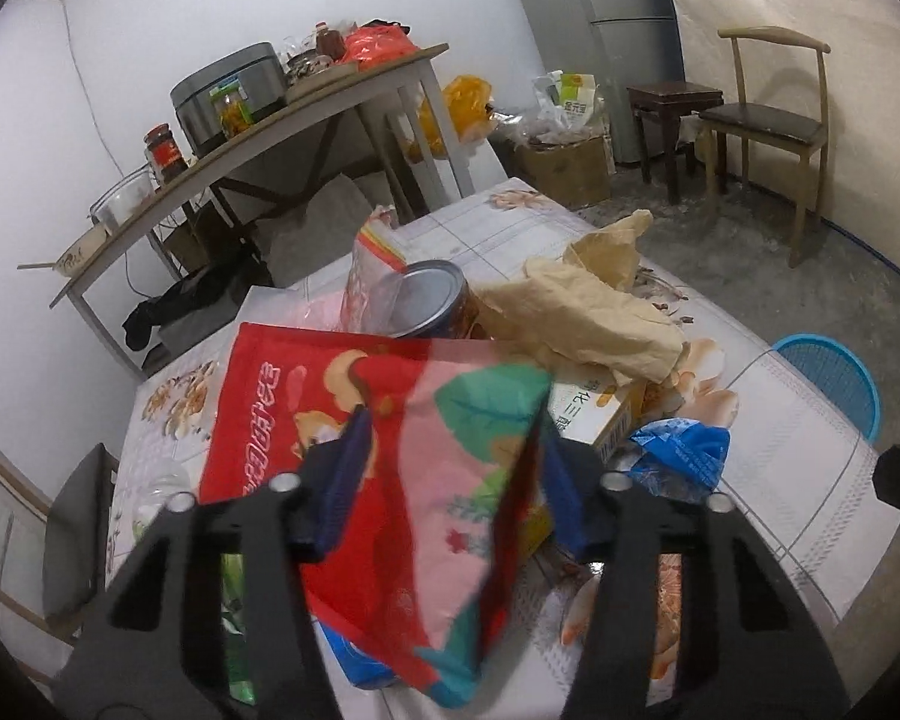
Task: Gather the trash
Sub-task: 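Reach the left gripper to the red snack bag and grasp it, then lift the red bag with the left gripper while the right gripper grasps the green bottle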
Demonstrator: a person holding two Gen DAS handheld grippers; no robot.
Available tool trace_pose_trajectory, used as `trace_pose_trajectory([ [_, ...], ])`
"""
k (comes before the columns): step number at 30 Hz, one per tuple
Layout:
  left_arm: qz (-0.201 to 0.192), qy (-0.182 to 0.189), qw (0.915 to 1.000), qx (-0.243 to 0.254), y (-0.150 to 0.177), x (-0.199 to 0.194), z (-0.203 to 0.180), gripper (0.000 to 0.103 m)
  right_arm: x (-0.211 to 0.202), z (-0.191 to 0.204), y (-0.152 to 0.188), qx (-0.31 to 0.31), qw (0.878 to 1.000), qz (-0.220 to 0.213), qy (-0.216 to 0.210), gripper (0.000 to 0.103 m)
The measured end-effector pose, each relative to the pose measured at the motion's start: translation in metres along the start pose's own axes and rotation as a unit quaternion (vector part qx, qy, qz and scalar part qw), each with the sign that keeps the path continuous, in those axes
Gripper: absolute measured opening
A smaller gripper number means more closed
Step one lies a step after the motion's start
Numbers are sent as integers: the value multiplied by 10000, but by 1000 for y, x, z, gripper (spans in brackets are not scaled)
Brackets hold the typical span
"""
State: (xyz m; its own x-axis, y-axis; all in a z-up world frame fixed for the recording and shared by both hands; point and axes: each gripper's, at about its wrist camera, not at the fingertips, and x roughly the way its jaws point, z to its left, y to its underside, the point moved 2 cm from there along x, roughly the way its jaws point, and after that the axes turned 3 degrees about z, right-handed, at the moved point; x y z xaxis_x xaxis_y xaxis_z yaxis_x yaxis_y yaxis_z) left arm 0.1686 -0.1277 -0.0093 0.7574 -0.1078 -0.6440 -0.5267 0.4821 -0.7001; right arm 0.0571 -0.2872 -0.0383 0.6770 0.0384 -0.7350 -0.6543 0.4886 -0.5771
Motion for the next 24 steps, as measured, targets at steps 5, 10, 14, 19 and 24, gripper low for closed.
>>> trace_pose_trajectory([
  [5, -44, -82, 10000, 11, 5, -9, -4, 20, -2, -2, 2, 33, 10000, 3, -67, 96],
  [10, -288, -322, 9989, 203, 9, -22, -9, 7, -10, -3, 3, 31, 9999, -85, -80, 95],
  [14, -604, -587, 9960, 310, 10, -37, -11, 3, -19, -4, 5, 34, 9998, -167, -71, 95],
  [19, -1177, -931, 9884, 215, 10, -71, -4, 1, -29, -4, 3, 13, 9997, -236, -57, 95],
  [24, -1755, -1071, 9784, -222, 5, -119, 28, 0, -40, 4, -1, -96, 9992, -366, -92, 93],
])
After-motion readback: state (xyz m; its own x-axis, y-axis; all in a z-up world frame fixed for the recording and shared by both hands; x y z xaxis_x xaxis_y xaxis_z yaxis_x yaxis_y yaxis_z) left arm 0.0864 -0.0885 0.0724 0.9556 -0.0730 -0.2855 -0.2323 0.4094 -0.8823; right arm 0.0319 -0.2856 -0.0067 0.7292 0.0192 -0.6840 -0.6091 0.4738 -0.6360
